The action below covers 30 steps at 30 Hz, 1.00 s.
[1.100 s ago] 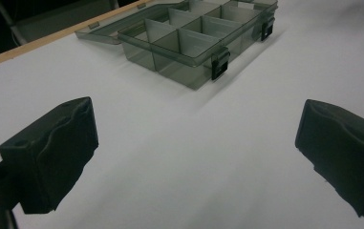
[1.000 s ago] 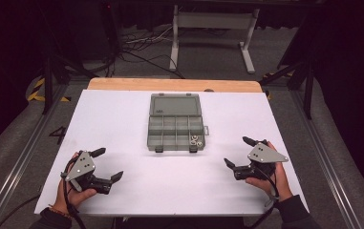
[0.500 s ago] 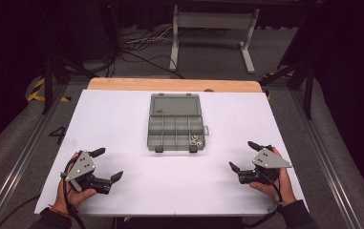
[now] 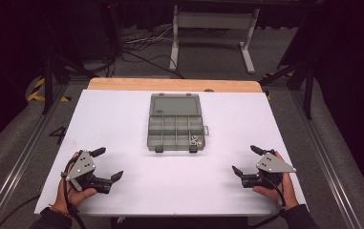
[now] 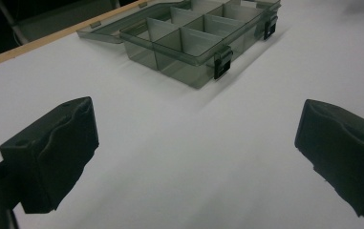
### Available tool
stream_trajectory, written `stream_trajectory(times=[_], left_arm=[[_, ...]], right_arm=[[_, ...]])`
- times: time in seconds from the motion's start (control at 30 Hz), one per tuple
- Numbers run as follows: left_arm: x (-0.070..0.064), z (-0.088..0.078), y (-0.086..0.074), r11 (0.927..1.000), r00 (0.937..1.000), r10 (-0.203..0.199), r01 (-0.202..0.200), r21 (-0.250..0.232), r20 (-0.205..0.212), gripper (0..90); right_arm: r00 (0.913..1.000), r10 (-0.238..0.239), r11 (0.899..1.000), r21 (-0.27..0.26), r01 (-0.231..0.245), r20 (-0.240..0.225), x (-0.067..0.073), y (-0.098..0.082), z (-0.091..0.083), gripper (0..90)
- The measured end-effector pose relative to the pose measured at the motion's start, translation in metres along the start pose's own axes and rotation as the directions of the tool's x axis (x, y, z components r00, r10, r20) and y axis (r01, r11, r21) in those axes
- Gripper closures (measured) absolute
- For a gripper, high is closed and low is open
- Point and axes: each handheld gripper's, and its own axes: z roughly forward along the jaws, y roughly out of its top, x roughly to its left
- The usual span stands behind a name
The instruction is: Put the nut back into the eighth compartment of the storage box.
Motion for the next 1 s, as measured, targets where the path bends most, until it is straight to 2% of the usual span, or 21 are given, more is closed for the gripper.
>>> stream_trajectory(times=[0.57, 1.0], left_arm=[[-0.0010, -0.0004, -0.0006, 1.0000, 1.0000, -0.001, 0.001, -0.002, 0.003, 1.8], [-0.0010, 0.0018, 0.0002, 0.9999, 1.0000, 0.009, -0.009, 0.009, 0.001, 1.8]], right_arm=[[0.9998, -0.020, 1.000, -0.020, 0.020, -0.007, 0.0082, 0.0034, 0.0002, 5.8], [0.9994, -0.033, 0.999, -0.004, 0.033, 0.000, 0.0078, 0.0023, 0.0005, 5.8]])
